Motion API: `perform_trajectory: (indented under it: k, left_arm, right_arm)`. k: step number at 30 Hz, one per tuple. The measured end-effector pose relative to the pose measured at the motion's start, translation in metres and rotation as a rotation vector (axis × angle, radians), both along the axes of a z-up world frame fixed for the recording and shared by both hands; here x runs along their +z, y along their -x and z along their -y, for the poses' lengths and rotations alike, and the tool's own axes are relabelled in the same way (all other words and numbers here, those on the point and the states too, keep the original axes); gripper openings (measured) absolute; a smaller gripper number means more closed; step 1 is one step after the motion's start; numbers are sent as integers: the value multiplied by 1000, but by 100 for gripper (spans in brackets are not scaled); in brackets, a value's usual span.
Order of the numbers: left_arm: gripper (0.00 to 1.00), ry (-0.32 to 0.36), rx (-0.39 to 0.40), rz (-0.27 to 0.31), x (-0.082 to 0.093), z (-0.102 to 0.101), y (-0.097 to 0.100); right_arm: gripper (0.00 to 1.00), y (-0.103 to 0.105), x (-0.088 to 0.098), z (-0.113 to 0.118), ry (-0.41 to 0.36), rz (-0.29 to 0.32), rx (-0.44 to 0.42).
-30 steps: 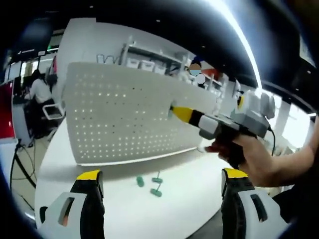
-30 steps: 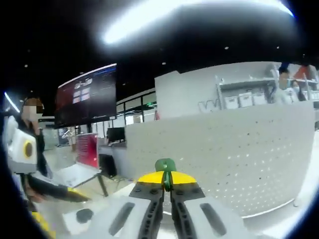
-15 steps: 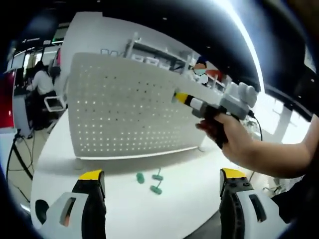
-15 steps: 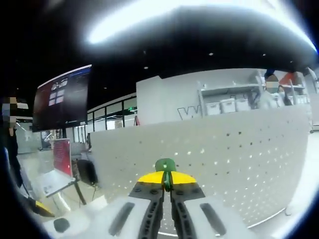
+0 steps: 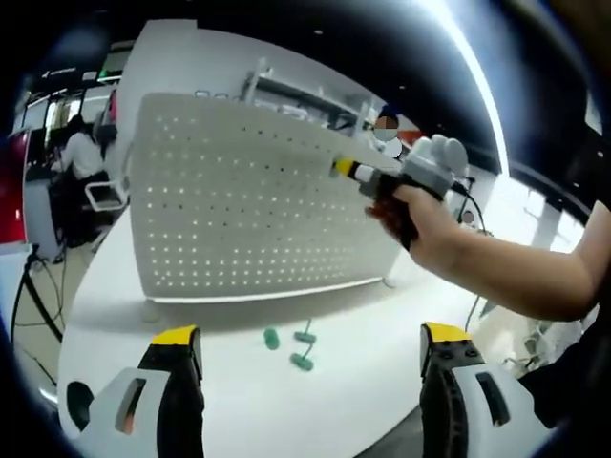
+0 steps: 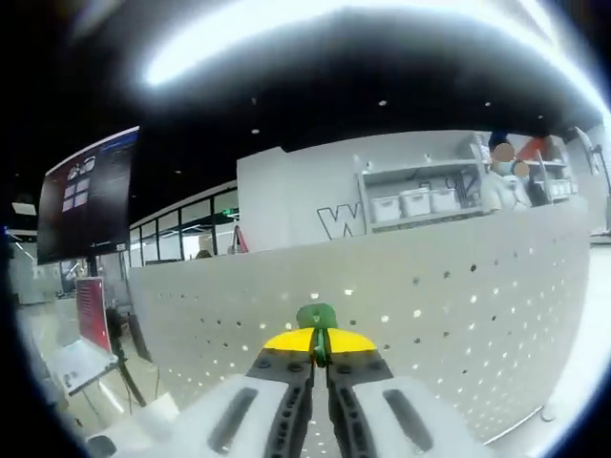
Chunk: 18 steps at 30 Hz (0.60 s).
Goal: Insert the hook assembly into the mounting plate slot until the hook locks in place.
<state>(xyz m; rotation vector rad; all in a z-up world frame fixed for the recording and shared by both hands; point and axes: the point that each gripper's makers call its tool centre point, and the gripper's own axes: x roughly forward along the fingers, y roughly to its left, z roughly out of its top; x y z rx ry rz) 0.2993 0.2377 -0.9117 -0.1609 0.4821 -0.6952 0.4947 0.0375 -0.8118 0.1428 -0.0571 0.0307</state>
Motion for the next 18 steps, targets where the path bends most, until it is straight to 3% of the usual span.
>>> perform_trajectory:
  k: [18]
  left_arm:
    - [96, 0, 25, -18, -5, -7, 0]
  right_arm:
    - [0, -12, 9, 18, 14, -1, -54]
